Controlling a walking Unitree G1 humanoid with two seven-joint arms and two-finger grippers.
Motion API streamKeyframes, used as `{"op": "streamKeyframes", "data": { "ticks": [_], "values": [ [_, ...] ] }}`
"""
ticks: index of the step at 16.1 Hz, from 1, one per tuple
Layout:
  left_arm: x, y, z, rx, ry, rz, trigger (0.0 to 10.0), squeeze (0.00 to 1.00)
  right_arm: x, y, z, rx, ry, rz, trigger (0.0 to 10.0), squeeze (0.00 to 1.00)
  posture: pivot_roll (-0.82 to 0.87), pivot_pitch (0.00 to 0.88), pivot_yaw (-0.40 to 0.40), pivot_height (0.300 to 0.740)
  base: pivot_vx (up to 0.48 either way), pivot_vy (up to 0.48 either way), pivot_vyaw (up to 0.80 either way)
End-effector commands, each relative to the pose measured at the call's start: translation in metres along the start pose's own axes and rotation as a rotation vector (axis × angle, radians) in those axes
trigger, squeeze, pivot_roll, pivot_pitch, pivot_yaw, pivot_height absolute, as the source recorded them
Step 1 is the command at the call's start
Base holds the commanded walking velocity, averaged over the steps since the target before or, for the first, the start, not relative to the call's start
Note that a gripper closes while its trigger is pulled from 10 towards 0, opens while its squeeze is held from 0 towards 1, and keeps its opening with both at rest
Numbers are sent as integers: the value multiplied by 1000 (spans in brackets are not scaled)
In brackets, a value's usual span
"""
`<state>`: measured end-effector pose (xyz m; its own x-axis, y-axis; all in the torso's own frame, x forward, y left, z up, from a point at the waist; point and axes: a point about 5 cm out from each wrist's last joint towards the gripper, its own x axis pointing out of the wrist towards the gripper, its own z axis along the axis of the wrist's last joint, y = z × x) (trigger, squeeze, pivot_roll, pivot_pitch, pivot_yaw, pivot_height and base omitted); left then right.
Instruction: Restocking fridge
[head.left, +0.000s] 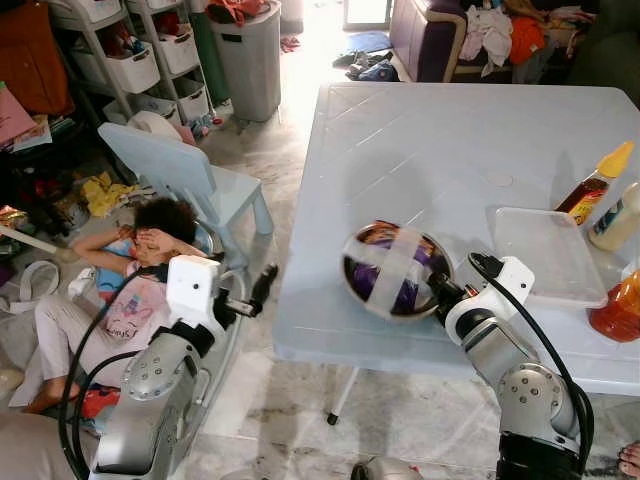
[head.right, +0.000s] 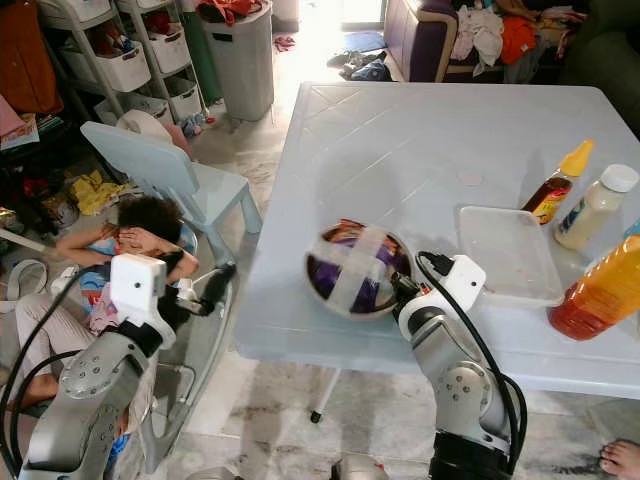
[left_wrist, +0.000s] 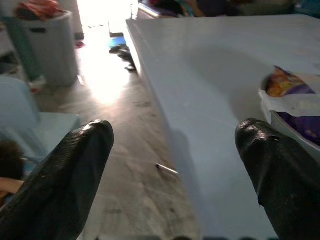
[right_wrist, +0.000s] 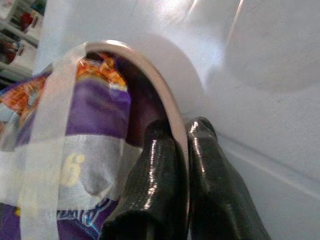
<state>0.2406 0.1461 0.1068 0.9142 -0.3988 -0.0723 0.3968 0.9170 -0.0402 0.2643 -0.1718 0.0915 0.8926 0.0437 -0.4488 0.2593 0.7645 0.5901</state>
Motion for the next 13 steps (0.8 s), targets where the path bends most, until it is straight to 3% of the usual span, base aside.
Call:
{"op": "streamKeyframes", "data": {
  "ticks": [1, 8, 9, 12, 13],
  "values": [
    [-1, -4, 1, 4, 6, -49, 10000, 0, 5, 7, -18, 74, 58, -8, 0, 0, -20, 0, 13, 740, 0, 0, 0],
    [-1, -8, 0, 19, 8, -67, 10000, 0, 7, -2, -14, 144, 26, -74, 0, 0, -22, 0, 15, 740, 0, 0, 0],
    [-1, -8, -1, 19, 8, -66, 10000, 0, 7, 1, -11, 117, 4, -49, 0, 0, -25, 0, 17, 740, 0, 0, 0],
    [1, -10, -6, 11, 16, -57, 10000, 0, 0, 21, 17, -15, -219, 56, 0, 0, -33, 0, 33, 740, 0, 0, 0],
    [1, -10, -6, 9, 18, -53, 10000, 0, 0, 23, 18, -33, -231, 64, 0, 0, -36, 0, 37, 740, 0, 0, 0]
  ]
}}
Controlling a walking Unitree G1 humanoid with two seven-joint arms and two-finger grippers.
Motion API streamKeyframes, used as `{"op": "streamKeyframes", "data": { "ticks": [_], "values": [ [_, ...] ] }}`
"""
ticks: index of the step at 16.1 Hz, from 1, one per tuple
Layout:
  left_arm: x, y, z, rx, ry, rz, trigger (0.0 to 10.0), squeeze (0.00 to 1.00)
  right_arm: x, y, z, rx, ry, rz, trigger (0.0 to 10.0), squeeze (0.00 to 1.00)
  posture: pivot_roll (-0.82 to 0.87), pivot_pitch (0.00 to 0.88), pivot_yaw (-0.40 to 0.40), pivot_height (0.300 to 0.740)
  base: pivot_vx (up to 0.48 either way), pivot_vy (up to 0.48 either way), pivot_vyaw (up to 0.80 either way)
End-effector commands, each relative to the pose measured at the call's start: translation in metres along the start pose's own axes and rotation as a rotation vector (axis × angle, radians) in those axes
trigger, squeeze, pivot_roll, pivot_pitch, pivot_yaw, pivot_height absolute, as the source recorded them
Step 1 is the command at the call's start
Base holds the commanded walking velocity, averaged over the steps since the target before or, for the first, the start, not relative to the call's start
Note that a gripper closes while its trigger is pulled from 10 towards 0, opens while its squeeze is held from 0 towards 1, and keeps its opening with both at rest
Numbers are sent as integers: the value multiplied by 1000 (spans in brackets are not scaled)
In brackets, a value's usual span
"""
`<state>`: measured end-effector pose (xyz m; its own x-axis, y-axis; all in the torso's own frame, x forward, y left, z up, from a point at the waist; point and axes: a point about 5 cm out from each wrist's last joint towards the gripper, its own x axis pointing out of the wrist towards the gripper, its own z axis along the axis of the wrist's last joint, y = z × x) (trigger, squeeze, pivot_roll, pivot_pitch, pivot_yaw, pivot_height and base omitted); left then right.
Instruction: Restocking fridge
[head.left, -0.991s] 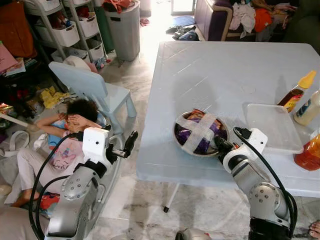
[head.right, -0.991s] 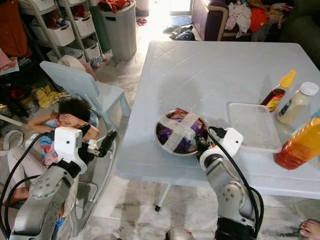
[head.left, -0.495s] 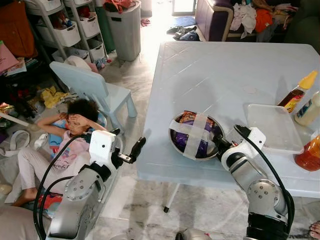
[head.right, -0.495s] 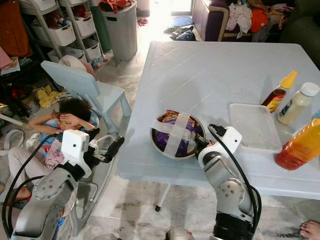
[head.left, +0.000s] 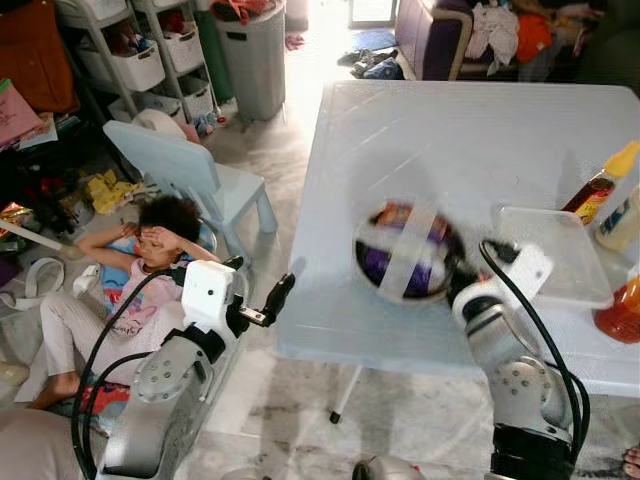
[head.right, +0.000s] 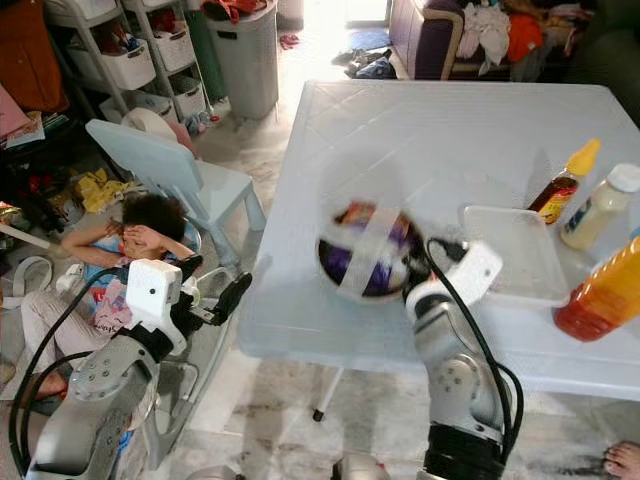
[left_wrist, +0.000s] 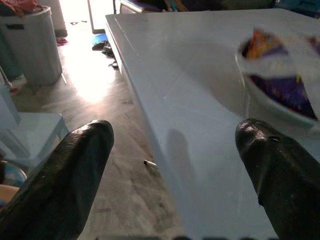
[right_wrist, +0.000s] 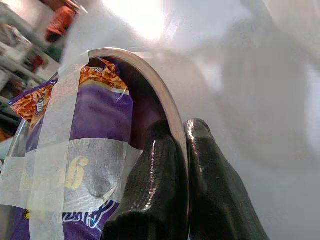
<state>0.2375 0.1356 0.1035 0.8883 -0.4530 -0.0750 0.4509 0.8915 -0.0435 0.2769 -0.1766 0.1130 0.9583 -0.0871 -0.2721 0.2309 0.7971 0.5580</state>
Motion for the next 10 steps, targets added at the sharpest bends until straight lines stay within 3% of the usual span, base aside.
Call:
{"op": "streamKeyframes", "data": {
  "ticks": [1, 5, 9, 10],
  "values": [
    [0, 2, -5, 2, 23, 21, 10000, 0, -3, 15, 4, -8, -61, 52, 0, 0, -38, 0, 41, 740, 0, 0, 0],
    [4, 6, -6, -1, 24, 54, 10000, 0, -6, 45, 19, -55, -164, 205, 0, 0, -38, 0, 38, 740, 0, 0, 0],
    [6, 7, -8, 21, 42, 90, 10000, 0, -8, 59, 23, -141, -203, 290, 0, 0, -33, 0, 33, 740, 0, 0, 0],
    [6, 7, -8, 10, 49, 108, 10000, 0, -8, 57, 20, -169, -190, 279, 10000, 0, -33, 0, 31, 740, 0, 0, 0]
  ]
}}
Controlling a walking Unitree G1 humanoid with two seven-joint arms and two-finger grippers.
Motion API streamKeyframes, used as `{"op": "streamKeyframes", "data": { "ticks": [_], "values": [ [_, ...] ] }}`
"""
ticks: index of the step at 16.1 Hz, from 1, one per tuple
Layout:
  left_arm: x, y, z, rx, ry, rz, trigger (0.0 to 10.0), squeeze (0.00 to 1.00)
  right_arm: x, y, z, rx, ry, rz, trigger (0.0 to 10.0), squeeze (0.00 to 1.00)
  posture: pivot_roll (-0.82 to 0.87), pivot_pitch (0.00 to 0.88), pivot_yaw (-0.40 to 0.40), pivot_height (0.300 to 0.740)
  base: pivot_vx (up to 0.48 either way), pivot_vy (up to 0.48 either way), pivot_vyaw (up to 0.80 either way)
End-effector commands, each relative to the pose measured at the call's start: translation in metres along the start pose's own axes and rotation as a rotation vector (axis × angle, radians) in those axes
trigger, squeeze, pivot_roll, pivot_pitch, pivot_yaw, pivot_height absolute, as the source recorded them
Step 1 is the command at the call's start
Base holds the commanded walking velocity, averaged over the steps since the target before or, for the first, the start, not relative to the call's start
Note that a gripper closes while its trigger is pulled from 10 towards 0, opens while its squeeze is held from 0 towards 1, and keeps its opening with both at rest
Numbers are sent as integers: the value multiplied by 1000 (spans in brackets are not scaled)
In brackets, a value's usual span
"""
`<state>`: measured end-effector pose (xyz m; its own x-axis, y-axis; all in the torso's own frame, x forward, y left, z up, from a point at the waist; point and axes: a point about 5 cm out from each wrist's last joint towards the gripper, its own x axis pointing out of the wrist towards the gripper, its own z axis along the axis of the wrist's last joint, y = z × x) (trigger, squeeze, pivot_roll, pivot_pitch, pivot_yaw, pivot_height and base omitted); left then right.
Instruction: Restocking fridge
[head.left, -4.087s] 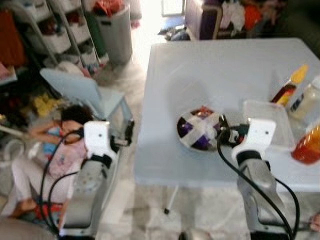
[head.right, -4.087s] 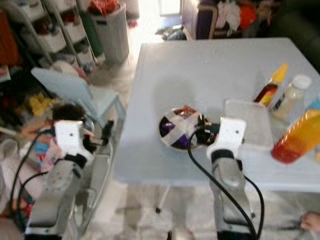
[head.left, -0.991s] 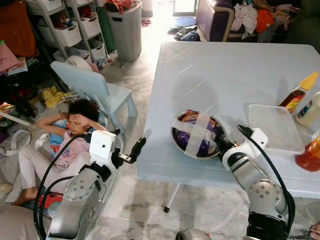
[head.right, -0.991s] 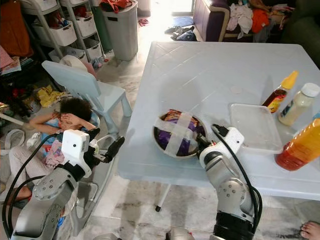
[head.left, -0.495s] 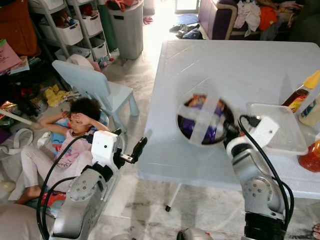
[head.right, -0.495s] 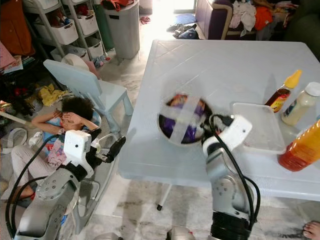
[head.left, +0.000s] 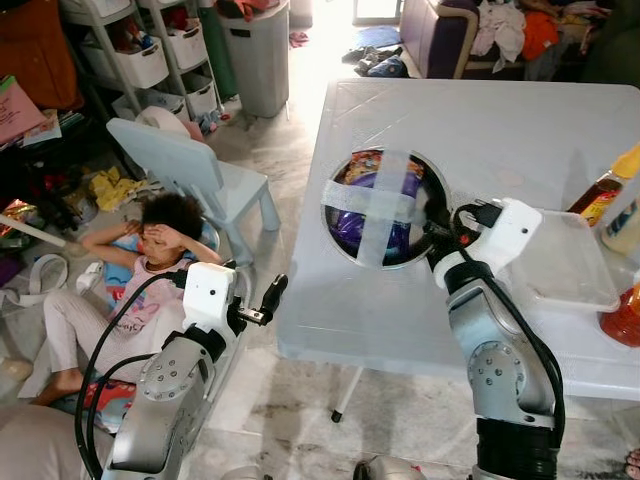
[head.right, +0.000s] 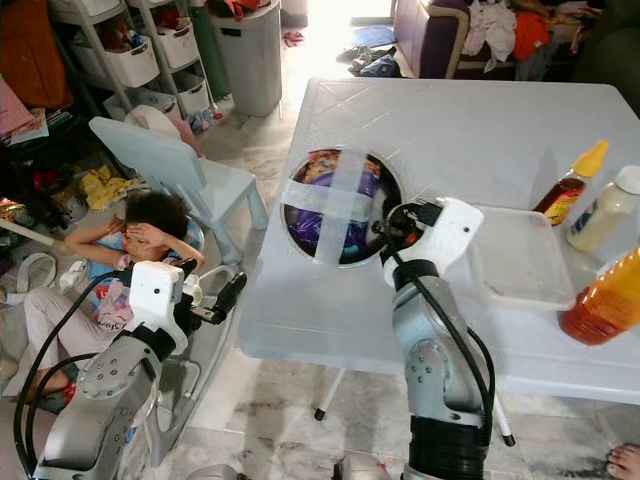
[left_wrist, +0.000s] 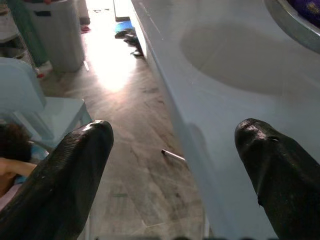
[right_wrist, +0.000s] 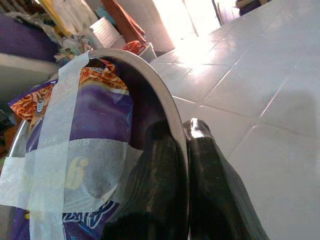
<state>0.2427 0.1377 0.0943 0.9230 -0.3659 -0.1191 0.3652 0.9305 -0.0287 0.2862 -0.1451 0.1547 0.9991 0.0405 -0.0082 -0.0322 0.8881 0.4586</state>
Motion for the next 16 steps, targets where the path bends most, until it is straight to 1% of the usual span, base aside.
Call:
{"op": "streamKeyframes", "data": {
  "ticks": [1, 3, 8, 13, 16],
  "values": [
    [2, 2, 1, 4, 7, 12, 10000, 0, -1, 5, 4, -14, -26, 23, 10000, 0, -33, 0, 30, 740, 0, 0, 0],
    [3, 2, 1, 6, 8, 11, 10000, 0, -3, 1, 1, -31, -16, 9, 10000, 0, -34, 0, 29, 740, 0, 0, 0],
    [4, 1, 1, 5, 6, 12, 10000, 0, -4, -5, -2, -56, -6, -15, 10000, 0, -33, 0, 24, 740, -287, 0, 0],
    [5, 0, 1, 5, 4, 7, 10000, 0, -4, -4, -7, -67, 10, 1, 10000, 0, -32, 0, 19, 740, -313, 0, 0],
    [7, 0, 1, 3, 2, 9, 10000, 0, -5, -6, -10, -78, 35, 2, 10000, 0, -34, 0, 18, 740, -304, 0, 0]
  ]
}}
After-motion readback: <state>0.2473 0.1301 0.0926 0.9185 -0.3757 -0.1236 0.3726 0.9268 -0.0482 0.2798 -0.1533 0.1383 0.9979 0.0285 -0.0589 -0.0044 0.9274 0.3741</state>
